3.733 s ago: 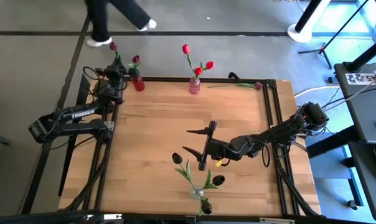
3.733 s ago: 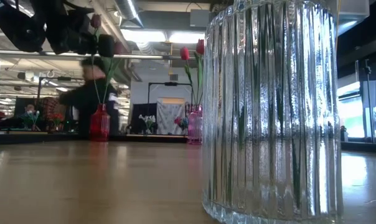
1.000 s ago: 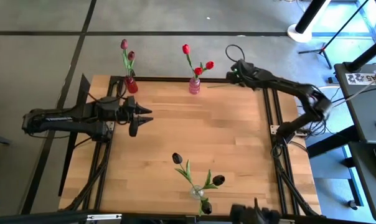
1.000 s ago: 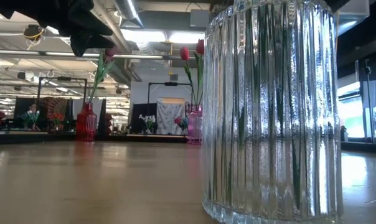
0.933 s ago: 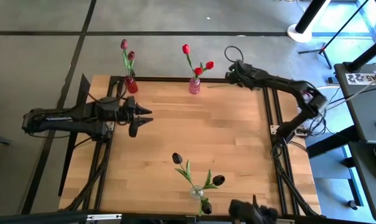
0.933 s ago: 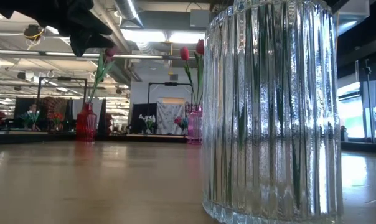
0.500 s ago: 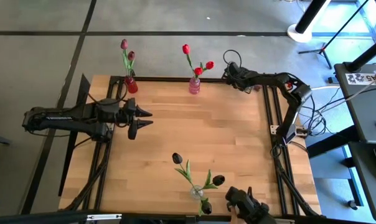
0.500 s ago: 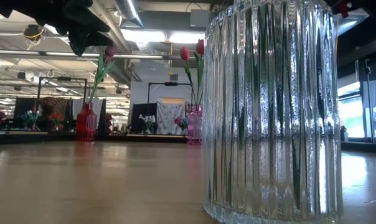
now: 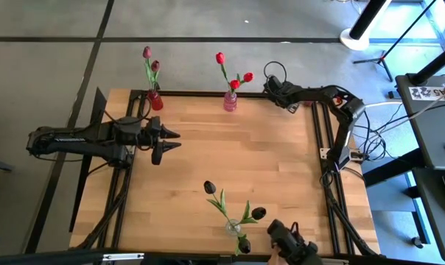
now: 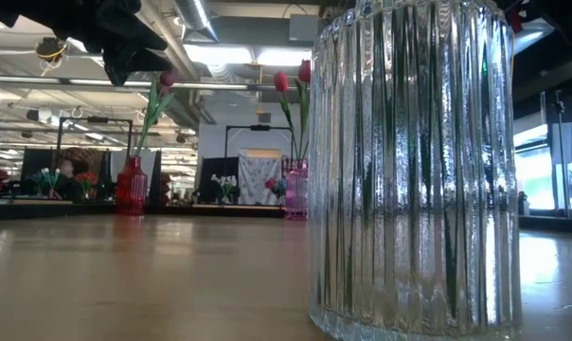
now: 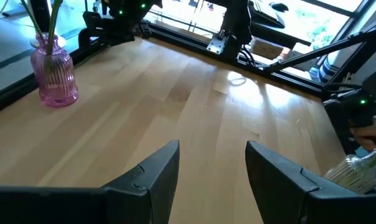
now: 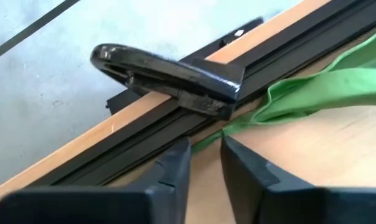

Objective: Sort flowers into vase by color
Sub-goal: Put the dark red flower into the red flower vase

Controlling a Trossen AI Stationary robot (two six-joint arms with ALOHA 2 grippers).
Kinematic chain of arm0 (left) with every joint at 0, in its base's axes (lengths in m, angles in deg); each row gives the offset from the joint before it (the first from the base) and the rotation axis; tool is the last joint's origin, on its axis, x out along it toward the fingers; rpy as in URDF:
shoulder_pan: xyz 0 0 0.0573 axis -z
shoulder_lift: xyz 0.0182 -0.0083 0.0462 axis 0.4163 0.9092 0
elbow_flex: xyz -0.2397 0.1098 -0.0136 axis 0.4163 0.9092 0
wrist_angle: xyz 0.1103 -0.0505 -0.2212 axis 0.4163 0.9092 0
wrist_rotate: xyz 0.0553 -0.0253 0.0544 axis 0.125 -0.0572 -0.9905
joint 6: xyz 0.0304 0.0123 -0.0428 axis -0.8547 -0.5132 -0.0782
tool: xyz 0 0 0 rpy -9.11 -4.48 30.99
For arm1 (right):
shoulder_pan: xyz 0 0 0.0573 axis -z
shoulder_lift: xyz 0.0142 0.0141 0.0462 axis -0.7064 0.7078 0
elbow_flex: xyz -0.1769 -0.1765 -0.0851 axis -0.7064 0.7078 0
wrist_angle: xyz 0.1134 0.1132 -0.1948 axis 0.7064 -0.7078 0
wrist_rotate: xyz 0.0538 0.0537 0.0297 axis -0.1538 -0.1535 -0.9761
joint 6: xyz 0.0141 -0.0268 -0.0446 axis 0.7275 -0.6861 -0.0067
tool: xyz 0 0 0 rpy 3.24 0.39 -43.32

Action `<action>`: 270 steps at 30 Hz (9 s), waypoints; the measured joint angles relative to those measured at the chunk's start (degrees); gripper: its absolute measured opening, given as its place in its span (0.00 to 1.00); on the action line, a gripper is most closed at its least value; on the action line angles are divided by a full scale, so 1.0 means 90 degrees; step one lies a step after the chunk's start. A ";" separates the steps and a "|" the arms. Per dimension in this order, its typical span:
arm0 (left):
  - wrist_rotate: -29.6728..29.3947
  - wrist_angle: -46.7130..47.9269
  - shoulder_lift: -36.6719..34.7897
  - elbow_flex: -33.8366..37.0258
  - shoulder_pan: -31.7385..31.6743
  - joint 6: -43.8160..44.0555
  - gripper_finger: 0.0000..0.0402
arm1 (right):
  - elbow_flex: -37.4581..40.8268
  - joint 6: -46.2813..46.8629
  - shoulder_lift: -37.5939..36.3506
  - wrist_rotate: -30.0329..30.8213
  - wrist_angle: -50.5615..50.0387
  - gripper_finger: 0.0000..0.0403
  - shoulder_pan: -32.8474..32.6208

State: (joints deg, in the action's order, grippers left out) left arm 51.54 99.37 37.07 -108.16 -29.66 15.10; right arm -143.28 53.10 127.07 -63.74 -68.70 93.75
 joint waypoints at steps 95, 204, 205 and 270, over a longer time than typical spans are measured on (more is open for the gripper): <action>-0.0160 -0.0333 0.0000 0.0000 0.0000 -0.0481 0.45 | 0.1271 0.1275 -0.1486 0.0995 -0.0441 0.49 0.0461; 0.3388 -0.2938 0.0855 -0.0007 0.0224 -0.2734 0.45 | -0.0335 -0.9603 -0.3646 0.3964 0.3481 0.01 -0.7757; 0.3415 -0.3160 0.1028 -0.0007 0.0297 -0.2811 0.45 | -0.0335 -0.9700 -0.3560 0.3665 0.3727 0.01 -0.7839; 0.1861 -0.9115 0.5897 -0.0913 0.0628 -0.0922 0.11 | -0.0335 -1.0993 -0.2241 -0.0502 0.5586 0.05 -0.6956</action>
State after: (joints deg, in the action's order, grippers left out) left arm 68.28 17.34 90.14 -116.38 -24.00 6.80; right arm -146.30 -45.85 106.90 -68.26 -18.42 31.14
